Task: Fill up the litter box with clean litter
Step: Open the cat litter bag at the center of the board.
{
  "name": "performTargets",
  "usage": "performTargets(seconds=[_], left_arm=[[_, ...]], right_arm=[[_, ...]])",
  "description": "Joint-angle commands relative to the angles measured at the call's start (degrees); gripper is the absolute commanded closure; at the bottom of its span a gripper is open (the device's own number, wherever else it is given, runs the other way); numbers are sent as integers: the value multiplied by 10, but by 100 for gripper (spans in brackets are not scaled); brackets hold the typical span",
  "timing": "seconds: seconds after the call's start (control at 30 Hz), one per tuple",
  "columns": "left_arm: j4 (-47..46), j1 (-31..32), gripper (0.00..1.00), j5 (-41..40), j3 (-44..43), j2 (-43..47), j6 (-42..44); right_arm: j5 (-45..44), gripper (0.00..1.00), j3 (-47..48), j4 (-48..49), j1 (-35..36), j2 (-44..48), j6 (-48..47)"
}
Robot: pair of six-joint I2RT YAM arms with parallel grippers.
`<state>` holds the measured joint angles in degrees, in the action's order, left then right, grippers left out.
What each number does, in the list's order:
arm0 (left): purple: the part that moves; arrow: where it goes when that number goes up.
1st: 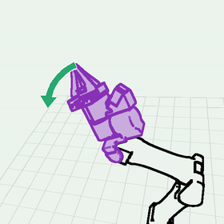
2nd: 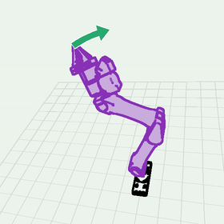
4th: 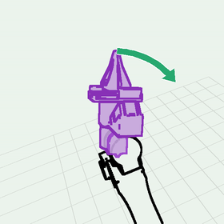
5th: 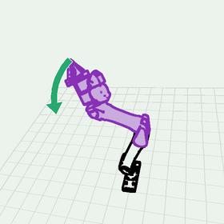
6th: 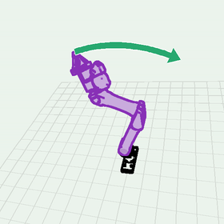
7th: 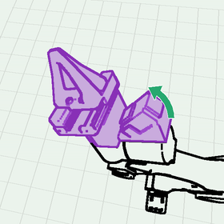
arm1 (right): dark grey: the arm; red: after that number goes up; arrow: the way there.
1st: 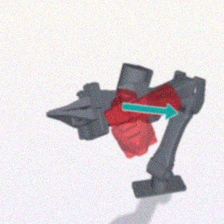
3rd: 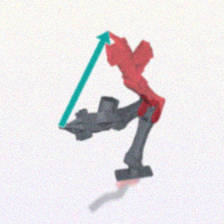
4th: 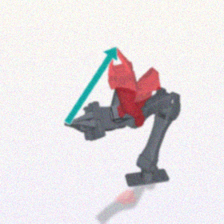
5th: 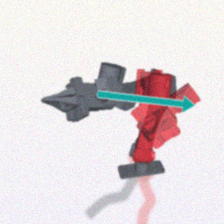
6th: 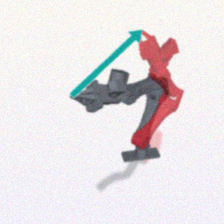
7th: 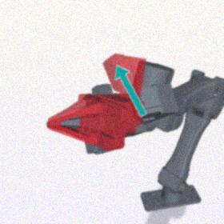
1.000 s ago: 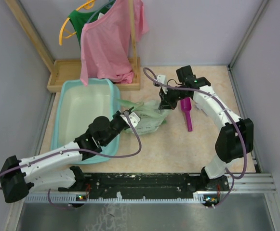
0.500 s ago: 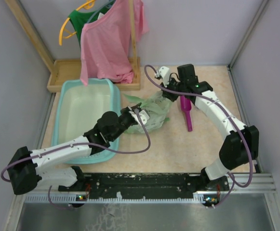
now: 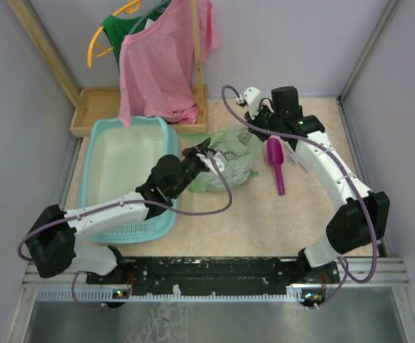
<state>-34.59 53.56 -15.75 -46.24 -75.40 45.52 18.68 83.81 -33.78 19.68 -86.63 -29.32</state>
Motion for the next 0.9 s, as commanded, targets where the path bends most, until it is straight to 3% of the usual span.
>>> performTargets(seconds=[0.0,0.2,0.43,0.53,0.57,0.7,0.87], left_arm=[[-198,-41,100,6,-91,-12,32],[-191,-75,100,49,-141,-40,-12],[-205,-73,100,62,-115,-30,-48],[-190,-67,100,56,-89,-5,-69],[-187,-63,100,52,-77,2,-72],[-185,-47,100,31,-41,33,-76],[-175,-43,100,14,-21,54,-90]], right_arm=[[3,100,34,25,-20,59,6],[36,100,-29,9,-24,114,31],[107,100,-71,-19,-40,150,21],[153,67,-60,-41,-45,143,10],[178,63,-54,-55,-45,139,-3],[212,56,-38,-92,-42,122,-62],[244,56,-3,-138,-42,81,-126]])
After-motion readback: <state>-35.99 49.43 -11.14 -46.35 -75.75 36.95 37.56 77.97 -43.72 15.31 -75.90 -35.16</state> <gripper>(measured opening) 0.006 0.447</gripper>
